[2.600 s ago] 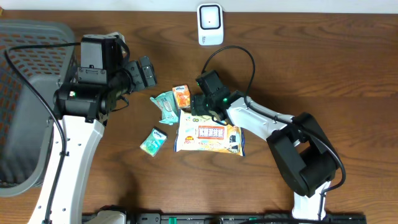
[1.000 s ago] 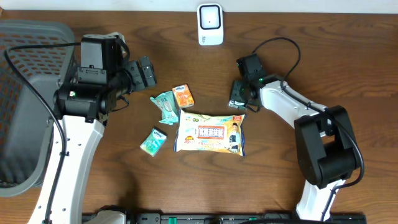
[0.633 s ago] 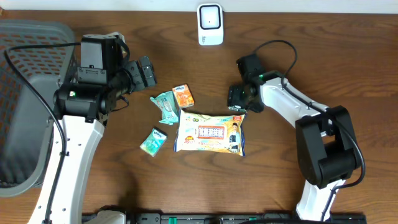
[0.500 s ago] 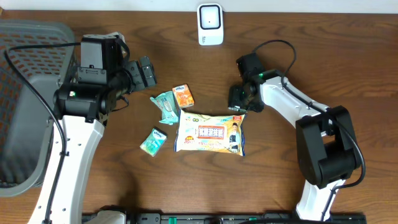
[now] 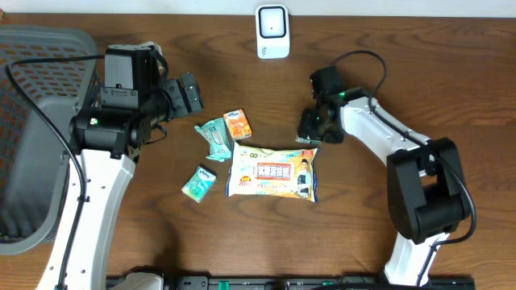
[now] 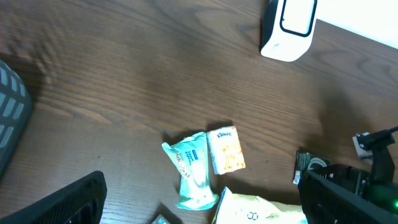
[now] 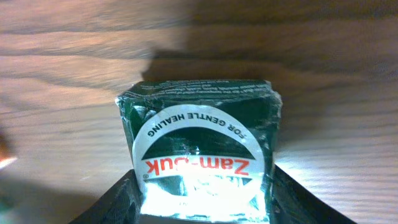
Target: Scan the item barcode
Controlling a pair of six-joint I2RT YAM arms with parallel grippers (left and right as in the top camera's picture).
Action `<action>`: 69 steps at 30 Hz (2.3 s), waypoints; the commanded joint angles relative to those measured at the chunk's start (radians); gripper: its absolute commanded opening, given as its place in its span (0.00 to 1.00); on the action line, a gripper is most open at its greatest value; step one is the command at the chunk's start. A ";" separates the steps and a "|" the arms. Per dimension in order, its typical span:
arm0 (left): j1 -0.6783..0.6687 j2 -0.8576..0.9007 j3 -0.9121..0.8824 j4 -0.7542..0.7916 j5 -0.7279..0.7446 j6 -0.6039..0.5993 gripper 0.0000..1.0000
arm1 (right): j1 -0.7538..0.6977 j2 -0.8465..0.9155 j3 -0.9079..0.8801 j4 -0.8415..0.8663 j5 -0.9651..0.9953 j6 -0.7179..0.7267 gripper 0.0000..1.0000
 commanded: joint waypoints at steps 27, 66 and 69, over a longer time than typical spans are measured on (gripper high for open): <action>0.005 -0.001 0.004 -0.002 -0.009 0.006 0.98 | 0.141 -0.084 0.147 -0.010 0.238 -0.024 0.91; 0.005 -0.001 0.004 -0.002 -0.009 0.006 0.98 | 0.148 0.309 0.483 -0.415 0.166 0.011 0.59; 0.005 -0.001 0.004 -0.002 -0.009 0.006 0.98 | 0.144 0.309 0.483 -0.415 0.138 0.050 0.52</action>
